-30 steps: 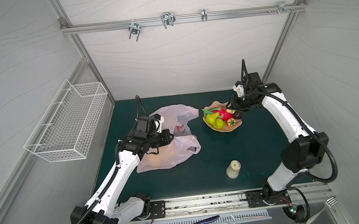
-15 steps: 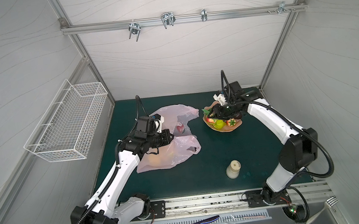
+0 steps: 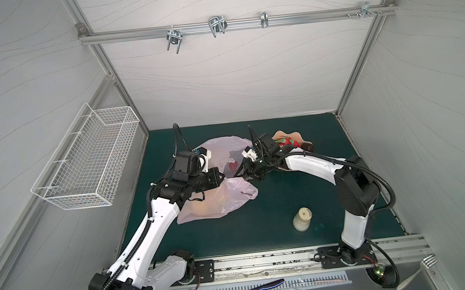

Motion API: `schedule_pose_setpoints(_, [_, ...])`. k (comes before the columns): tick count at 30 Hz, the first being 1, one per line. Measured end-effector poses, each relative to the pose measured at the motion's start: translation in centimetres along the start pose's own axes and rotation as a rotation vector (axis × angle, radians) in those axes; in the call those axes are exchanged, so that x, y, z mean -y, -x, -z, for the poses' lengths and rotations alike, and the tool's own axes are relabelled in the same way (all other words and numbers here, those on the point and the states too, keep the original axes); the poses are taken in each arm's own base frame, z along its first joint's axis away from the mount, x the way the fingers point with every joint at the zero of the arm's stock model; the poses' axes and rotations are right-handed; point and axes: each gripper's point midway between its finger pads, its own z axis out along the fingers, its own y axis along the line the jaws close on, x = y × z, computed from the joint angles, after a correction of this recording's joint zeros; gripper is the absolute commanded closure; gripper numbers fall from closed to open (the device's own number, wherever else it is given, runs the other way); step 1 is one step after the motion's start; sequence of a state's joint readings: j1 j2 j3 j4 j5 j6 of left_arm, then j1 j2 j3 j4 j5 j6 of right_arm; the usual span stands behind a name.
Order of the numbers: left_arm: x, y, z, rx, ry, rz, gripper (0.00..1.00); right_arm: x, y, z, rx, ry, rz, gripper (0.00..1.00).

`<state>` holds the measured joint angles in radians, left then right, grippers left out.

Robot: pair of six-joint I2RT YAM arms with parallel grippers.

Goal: Place the fruits into the plastic bag
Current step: Place the fruit in the plastic bag.

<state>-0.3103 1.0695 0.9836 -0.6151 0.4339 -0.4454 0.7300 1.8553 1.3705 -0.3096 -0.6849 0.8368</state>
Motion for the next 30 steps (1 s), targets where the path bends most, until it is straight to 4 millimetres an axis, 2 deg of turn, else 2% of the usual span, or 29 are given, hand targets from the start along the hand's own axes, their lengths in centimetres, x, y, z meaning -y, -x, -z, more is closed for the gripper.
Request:
schedule_pose_setpoints(4, [0.0,0.0,0.0,0.0,0.0,0.0,1.0,-1.2,0.4,-0.7,0.0,0.059,-0.019,0.51])
schedule_pose_setpoints(8, [-0.1,0.0,0.0,0.001,0.002,0.0,1.0,-1.1,1.2,-1.8,-0.011,0.101,-0.055,0.5])
schedule_pose_setpoints(14, [-0.2,0.1,0.0,0.004,0.009,0.003,1.0,-0.6,1.4,-5.2,-0.065,0.144,-0.125,0.49])
schedule_pose_setpoints(18, [-0.5,0.2,-0.1,0.005,0.015,0.005,1.0,-2.1,1.0,-7.2,-0.109,0.176,-0.117,0.46])
schedule_pose_setpoints(23, [-0.8,0.4,0.0,0.011,0.02,0.009,1.0,-5.2,-0.2,-8.4,-0.158,0.231,-0.067,0.34])
schedule_pose_setpoints(27, [-0.9,0.6,0.3,0.024,0.02,0.008,1.0,-6.1,-1.2,-9.5,-0.207,0.251,-0.062,0.13])
schedule_pose_setpoints(30, [-1.2,0.8,0.5,0.033,0.025,0.01,1.0,-6.1,-2.2,-10.3,-0.261,0.26,-0.07,0.08])
